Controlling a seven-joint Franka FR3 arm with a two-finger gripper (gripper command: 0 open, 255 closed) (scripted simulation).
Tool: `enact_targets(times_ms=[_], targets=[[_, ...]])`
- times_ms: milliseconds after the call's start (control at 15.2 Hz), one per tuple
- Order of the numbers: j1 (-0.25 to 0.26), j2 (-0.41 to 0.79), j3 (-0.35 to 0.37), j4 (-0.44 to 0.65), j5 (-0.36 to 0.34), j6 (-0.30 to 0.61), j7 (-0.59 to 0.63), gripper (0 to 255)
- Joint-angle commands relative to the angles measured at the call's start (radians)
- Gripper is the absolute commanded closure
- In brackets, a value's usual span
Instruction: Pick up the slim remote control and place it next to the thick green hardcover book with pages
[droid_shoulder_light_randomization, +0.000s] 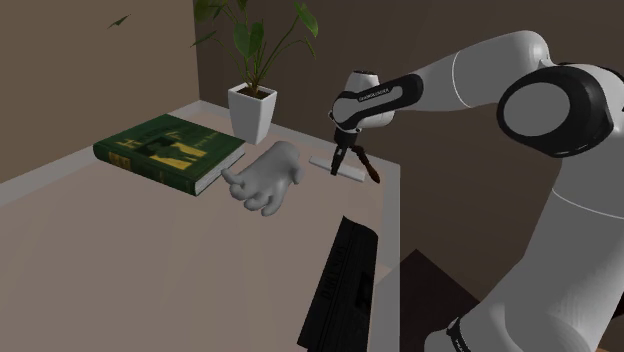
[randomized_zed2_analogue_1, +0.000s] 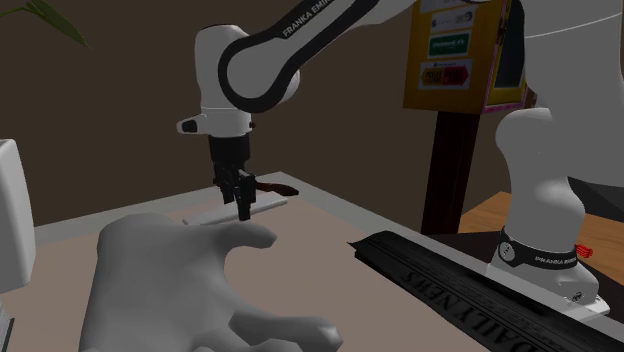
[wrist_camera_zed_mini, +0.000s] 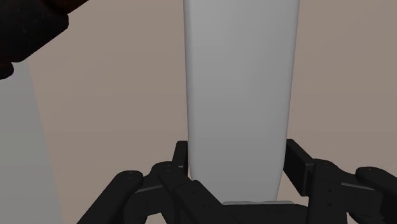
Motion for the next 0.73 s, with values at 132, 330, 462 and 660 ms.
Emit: enact_targets(times_ms=[132, 330, 462, 660], targets=[[0.002, -0.029, -0.004, 0.019, -0.009, -0.047, 0.004, 255], [0.003, -0.047, -0.005, 0.037, -0.014, -0.082, 0.007, 255], [0.004, -0.058, -0.006, 0.050, -0.018, -0.106, 0.010, 255], [0.005, -0.074, -0.008, 0.071, -0.023, -0.142, 0.012, 255]])
